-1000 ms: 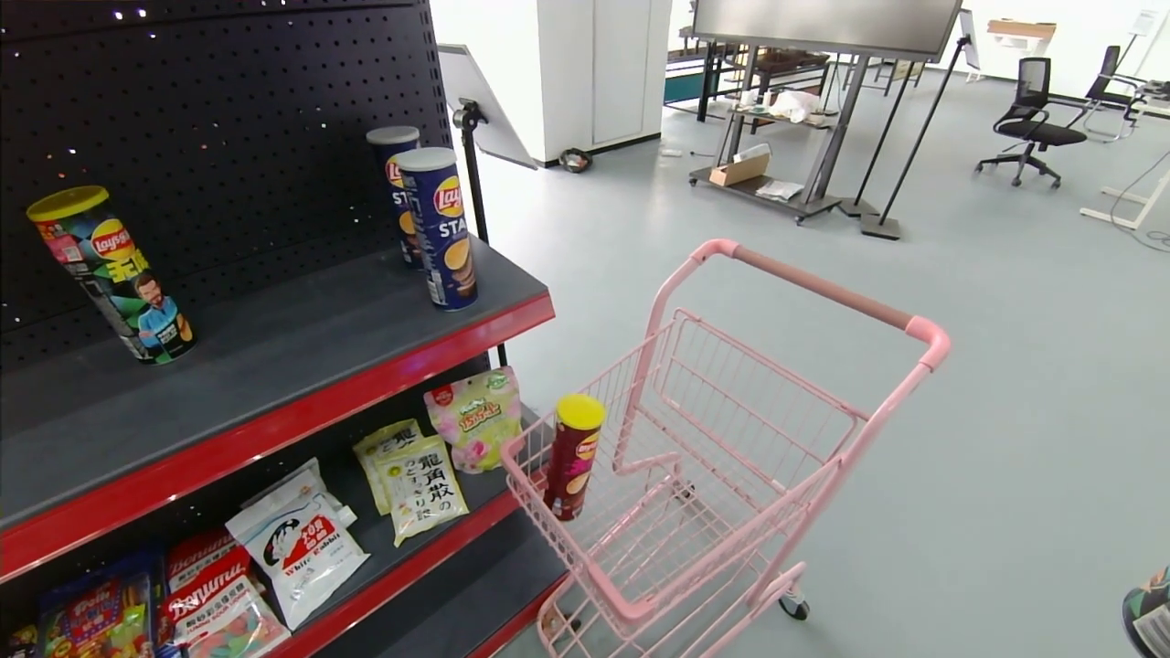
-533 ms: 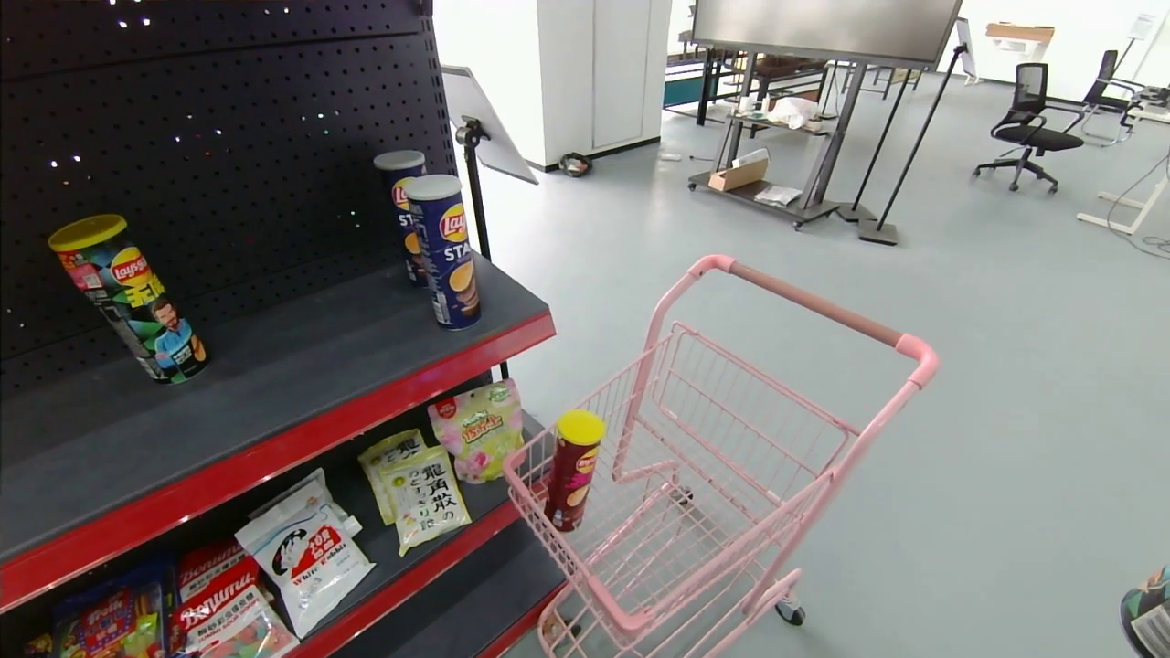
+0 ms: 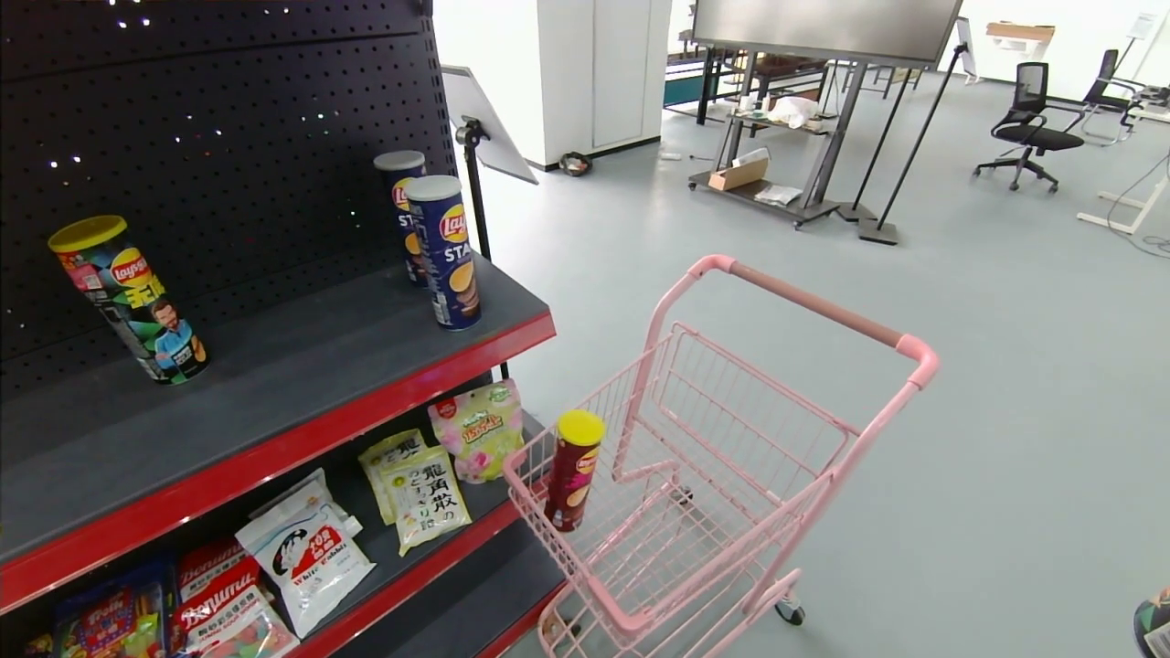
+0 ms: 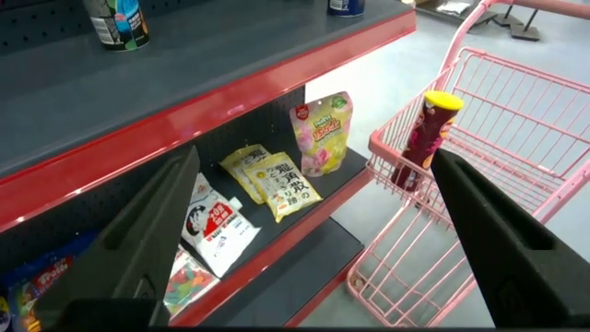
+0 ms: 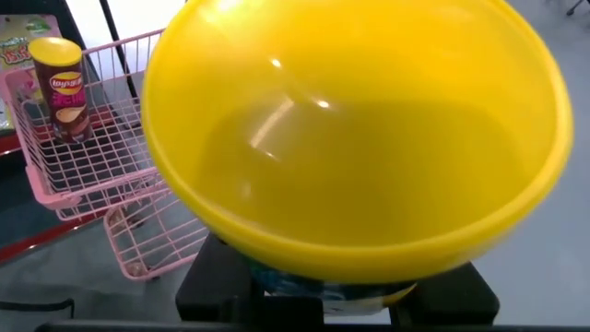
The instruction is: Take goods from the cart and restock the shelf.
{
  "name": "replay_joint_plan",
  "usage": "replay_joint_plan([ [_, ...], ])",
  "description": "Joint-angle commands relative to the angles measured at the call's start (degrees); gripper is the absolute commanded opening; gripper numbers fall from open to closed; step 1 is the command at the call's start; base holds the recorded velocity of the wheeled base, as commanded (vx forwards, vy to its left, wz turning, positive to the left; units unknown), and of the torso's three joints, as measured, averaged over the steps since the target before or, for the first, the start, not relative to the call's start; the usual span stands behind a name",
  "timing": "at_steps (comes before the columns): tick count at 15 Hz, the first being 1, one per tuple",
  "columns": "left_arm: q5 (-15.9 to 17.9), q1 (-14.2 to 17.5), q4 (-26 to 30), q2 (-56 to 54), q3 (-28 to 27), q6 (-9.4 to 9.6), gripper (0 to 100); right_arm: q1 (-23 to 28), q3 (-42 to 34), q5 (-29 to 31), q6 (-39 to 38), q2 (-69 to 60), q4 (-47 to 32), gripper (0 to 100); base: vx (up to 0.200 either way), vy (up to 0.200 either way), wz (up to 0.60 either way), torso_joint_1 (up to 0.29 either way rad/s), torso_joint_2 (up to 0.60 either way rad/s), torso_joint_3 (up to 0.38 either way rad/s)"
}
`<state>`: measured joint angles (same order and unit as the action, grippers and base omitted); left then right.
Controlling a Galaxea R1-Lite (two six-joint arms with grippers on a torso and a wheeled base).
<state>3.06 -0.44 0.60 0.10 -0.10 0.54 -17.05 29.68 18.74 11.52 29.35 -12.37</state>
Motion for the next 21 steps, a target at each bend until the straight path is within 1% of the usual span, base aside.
replay_joint_plan([
  [1, 0.0, 0.0, 0.0, 0.1, 0.0, -0.01, 100, 0.0, -0.7, 0.1, 0.0, -0.8, 0.1, 0, 0.0, 0.0, 0.6, 0.002, 0.0, -0.002],
  [12, 0.0, 0.0, -0.1, 0.1, 0.0, 0.17, 100, 0.0, -2.7, 0.2, 0.1, -4.0, 0.1, 0, 0.0, 0.0, 0.6, 0.004, 0.0, 0.002],
  [15, 0.0, 0.0, -0.1, 0.1, 0.0, 0.08, 100, -0.3, -3.0, -0.6, 1.2, -8.2, 0.0, 0, 0.0, 0.0, 0.0, 0.0, 0.0, 0.0],
  [18, 0.0, 0.0, -0.1, 0.1, 0.0, 0.17, 100, 0.0, -5.5, -0.1, 1.4, -14.0, 0.0, 0, 0.2, 0.0, 0.0, -0.006, 0.0, 0.002],
  [21, -0.1, 0.0, -0.1, 0.1, 0.0, 0.08, 100, -1.0, -7.2, -1.8, 1.5, -17.6, 0.1, 0, 0.2, 0.0, 0.0, 0.007, 0.0, 0.004],
])
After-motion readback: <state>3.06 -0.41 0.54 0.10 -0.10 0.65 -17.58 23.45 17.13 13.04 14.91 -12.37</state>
